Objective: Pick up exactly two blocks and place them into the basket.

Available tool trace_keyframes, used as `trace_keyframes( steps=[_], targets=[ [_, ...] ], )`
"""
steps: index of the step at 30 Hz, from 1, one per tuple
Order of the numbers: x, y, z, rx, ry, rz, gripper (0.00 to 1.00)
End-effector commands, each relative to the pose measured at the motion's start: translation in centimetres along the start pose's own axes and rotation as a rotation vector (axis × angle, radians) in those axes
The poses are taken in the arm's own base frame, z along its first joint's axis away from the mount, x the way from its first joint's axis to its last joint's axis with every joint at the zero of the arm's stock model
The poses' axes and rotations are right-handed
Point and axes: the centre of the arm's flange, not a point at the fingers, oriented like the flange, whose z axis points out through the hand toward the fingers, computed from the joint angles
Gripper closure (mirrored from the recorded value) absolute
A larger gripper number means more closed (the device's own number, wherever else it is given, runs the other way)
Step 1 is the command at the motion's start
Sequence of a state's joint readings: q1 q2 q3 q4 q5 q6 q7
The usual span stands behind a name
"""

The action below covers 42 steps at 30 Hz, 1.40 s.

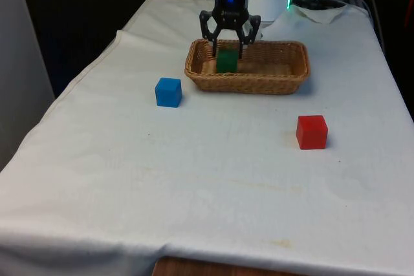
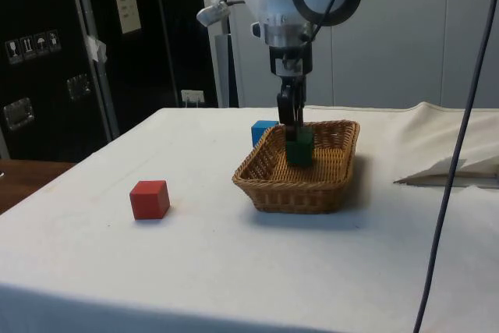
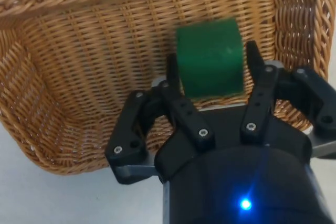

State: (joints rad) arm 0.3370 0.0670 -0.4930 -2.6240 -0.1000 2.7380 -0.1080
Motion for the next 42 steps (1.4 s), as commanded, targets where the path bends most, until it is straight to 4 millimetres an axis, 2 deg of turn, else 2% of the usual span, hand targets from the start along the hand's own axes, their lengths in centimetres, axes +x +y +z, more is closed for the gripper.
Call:
trace_keyframes(
  steps=[1,7,8,9,17,23,24,25,31,34,42],
  targets=[
    [0.0,-0.1,-0.1,0.004,0.005,0.001,0.68],
    [0.0,-0.1,-0.1,0.002,0.004,0.001,0.09],
    [0.0,0.0,0.0,0.000,0.001,0.000,0.02],
    [0.1,-0.1,-0.1,0.002,0.005,0.000,0.00],
    [0.2,0.0,-0.2,0.000,0.005,0.000,0.00],
    [1.6,-1.0,-2.5,0.001,0.024,0.010,0.00],
    [1.2,-0.9,-2.2,0.014,0.028,0.007,0.00],
    [2.0,-1.4,-3.3,0.003,0.029,0.010,0.00],
    [3.4,-2.8,-5.4,0.007,0.039,0.006,0.00],
    [3.6,-3.2,-5.8,0.017,0.044,0.003,0.00],
    [6.7,-5.1,-7.3,0.008,0.048,-0.001,0.00]
  ],
)
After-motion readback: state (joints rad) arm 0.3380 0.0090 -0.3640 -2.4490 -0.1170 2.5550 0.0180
